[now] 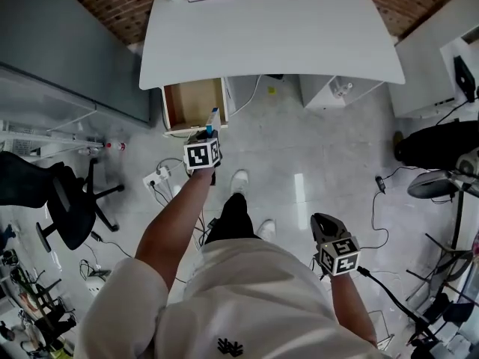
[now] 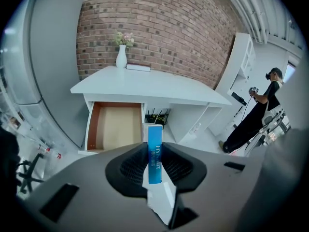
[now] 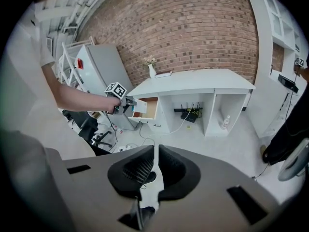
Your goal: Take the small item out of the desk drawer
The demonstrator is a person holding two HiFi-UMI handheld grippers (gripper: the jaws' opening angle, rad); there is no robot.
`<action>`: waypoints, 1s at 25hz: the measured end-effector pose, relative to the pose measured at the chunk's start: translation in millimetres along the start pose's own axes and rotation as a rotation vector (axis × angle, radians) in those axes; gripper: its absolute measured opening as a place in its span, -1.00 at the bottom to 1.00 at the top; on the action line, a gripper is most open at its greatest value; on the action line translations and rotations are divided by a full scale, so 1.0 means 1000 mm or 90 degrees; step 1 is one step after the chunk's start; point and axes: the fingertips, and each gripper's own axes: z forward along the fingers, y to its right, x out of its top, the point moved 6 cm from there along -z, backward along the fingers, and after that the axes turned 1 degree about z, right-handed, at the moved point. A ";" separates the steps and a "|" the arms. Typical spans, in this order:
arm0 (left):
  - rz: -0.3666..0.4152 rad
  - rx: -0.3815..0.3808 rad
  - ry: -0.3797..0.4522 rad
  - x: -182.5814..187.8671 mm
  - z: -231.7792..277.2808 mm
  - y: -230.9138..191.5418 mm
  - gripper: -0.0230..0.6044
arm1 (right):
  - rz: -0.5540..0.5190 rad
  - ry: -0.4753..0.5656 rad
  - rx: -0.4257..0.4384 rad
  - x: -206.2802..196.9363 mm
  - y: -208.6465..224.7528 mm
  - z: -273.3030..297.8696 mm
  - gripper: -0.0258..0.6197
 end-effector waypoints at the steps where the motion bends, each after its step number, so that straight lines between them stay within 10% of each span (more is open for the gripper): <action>1: 0.001 -0.002 0.003 -0.003 -0.009 0.004 -0.61 | -0.007 -0.001 0.003 -0.006 0.000 -0.004 -0.76; 25: -0.002 -0.070 0.069 -0.097 -0.232 0.098 -0.61 | -0.109 0.056 0.079 -0.072 -0.042 -0.085 -0.80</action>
